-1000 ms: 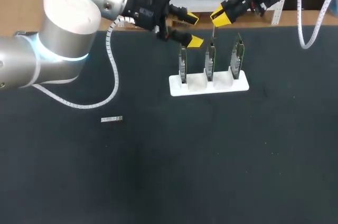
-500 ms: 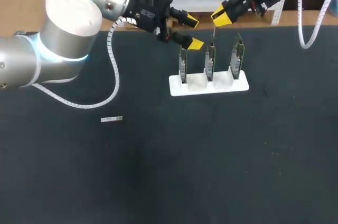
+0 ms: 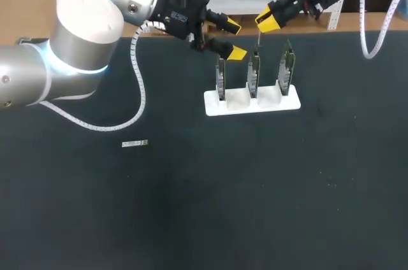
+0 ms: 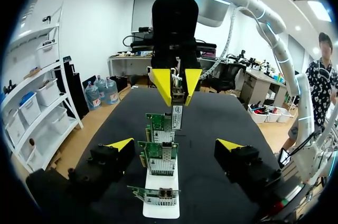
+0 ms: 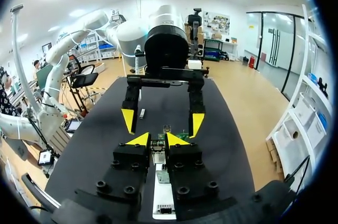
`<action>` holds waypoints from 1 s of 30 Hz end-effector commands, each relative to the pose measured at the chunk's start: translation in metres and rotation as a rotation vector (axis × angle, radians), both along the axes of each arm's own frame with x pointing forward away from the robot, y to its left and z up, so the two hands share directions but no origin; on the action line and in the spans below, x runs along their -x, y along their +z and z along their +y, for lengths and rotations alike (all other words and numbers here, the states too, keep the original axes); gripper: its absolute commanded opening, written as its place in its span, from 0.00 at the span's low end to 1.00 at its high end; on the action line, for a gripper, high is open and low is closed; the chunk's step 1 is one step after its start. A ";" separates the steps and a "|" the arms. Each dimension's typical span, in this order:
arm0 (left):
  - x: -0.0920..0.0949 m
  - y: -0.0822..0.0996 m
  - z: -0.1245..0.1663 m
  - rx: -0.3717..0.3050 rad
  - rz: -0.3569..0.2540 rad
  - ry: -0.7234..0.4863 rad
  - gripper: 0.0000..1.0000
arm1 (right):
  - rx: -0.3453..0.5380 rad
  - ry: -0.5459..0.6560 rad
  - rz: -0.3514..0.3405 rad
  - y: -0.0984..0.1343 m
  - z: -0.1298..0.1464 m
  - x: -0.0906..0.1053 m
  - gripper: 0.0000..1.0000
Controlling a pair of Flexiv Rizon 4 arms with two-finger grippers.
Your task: Pick up the optical module with the left hand, and insert it into the network port with the right hand.
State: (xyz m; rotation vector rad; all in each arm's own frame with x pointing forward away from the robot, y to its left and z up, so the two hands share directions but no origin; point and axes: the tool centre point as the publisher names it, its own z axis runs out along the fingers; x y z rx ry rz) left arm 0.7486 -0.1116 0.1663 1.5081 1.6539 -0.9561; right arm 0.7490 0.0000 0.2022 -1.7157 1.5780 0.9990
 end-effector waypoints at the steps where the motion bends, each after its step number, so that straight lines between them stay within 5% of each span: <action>1: -0.002 0.000 -0.001 -0.004 0.002 -0.004 1.00 | 0.006 0.004 0.000 0.000 0.001 -0.001 0.00; 30: -0.002 0.000 -0.001 -0.004 0.002 -0.004 1.00 | 0.028 -0.011 -0.027 0.003 0.007 0.007 0.00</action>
